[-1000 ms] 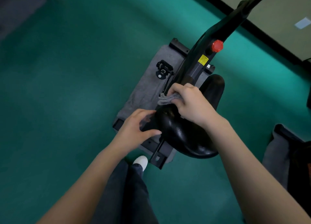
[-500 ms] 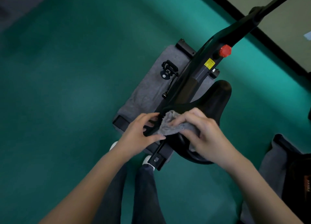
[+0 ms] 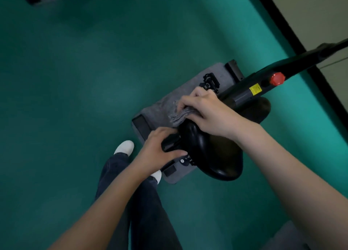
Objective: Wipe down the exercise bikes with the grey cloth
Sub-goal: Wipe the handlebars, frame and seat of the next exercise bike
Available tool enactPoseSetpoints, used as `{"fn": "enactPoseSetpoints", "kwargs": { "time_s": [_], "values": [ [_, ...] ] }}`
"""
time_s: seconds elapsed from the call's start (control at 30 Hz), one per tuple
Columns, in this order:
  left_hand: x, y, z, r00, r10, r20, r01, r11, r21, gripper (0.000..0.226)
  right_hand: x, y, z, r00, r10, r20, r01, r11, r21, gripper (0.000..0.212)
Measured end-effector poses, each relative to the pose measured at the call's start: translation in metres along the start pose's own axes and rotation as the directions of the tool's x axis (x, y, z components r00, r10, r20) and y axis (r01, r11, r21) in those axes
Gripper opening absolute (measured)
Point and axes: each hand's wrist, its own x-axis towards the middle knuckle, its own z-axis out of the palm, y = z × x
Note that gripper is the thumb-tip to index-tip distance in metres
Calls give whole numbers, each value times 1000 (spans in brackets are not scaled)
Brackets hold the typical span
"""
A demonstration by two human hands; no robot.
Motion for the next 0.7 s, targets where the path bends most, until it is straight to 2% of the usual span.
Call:
{"fn": "enactPoseSetpoints", "kwargs": {
  "time_s": [0.23,0.5,0.57,0.7],
  "values": [
    [-2,-4,5,991,90,-97,-92,996,-16,64,-45,-8,10,998,-58,-15,59,995,77,22],
    [8,0,0,984,154,-93,-149,987,67,77,-102,-8,18,999,-21,46,11,977,213,23],
    [8,-1,0,982,163,-96,-158,986,59,78,-109,-5,11,1000,-7,-28,14,957,289,19],
    [8,-2,1,979,171,-110,-166,985,53,77,-87,7,1,934,78,-348,25,959,281,20]
  ]
}}
